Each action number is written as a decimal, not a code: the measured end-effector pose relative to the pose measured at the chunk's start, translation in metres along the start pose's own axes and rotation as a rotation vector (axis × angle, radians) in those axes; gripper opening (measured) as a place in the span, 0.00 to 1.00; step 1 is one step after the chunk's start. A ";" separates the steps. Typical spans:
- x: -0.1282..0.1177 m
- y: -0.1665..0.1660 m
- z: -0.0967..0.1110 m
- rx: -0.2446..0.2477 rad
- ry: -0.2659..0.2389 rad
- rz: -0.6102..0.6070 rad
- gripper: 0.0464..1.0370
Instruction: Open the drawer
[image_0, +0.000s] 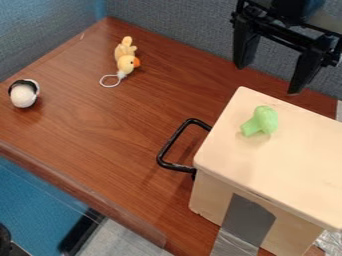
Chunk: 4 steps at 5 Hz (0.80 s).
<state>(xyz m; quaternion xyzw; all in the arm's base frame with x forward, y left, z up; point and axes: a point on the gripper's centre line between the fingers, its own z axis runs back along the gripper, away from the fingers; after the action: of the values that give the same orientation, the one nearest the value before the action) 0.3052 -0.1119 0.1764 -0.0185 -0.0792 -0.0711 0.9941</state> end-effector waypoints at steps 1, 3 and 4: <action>-0.003 0.000 -0.009 0.000 0.030 0.001 0.96; -0.022 0.052 -0.022 -0.029 0.041 0.164 0.96; -0.031 0.079 -0.033 -0.055 0.026 0.224 0.96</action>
<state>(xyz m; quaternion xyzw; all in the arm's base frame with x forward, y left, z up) 0.2909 -0.0312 0.1368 -0.0538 -0.0620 0.0378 0.9959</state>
